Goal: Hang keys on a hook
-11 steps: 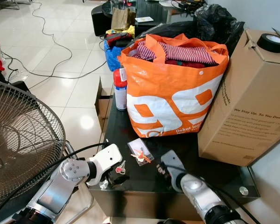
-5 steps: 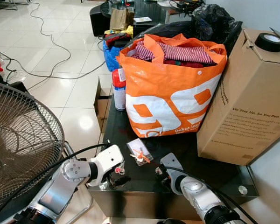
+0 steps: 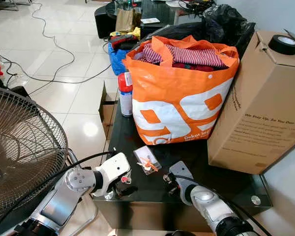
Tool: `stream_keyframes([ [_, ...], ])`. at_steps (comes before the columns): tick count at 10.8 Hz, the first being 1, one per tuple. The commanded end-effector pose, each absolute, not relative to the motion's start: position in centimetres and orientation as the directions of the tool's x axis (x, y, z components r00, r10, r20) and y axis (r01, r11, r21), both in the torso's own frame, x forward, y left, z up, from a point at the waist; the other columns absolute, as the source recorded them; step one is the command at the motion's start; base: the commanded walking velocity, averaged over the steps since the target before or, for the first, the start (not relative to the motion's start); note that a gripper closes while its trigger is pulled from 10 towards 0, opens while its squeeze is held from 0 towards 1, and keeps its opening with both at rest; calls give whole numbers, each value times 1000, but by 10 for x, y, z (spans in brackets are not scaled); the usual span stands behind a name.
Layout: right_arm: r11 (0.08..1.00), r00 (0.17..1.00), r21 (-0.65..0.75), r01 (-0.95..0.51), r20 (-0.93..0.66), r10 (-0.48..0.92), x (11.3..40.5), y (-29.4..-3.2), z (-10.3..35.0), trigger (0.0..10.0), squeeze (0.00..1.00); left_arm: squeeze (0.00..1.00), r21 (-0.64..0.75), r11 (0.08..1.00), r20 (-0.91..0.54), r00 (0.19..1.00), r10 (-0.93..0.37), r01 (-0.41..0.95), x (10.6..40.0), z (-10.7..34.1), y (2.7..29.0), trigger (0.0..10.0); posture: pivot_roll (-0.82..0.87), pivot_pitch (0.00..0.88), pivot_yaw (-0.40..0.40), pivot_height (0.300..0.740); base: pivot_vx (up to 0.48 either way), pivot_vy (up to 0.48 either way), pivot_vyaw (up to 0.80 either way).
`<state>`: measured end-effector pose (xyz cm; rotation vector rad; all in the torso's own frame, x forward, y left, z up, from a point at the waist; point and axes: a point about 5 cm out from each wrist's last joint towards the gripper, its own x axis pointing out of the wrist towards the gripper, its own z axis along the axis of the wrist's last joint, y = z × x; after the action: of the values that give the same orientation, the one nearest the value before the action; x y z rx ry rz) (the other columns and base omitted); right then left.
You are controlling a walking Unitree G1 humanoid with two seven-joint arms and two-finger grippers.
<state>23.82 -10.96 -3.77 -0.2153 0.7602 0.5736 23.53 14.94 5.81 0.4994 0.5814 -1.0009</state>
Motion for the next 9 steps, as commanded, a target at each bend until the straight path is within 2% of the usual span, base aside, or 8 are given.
stream_keyframes([
  [1, 833, 573, 21, -553, -716, 398, 235, -114, -41, 0, 0, 0, 126, 443, -657, 409, -633, 887, 237, 60, 147, 10000, -114, 0, 1, 740, 0, 0, 0],
  [5, 836, 591, 8, -549, -703, 395, 234, -122, -39, 0, 0, 0, 110, 440, -658, 397, -640, 891, 236, 58, 146, 10000, -124, 0, 7, 740, 0, 0, 0],
  [8, 836, 679, -21, -548, -594, 430, 228, -147, -8, 0, 0, 0, 110, 464, -643, 419, -641, 879, 236, 58, 147, 10000, -126, 0, 8, 740, 0, 0, 0],
  [9, 844, 732, -25, -536, -512, 450, 221, -154, 9, 0, 0, 0, 106, 474, -639, 425, -641, 874, 234, 57, 149, 10000, -128, 0, 18, 740, 0, 0, 0],
])
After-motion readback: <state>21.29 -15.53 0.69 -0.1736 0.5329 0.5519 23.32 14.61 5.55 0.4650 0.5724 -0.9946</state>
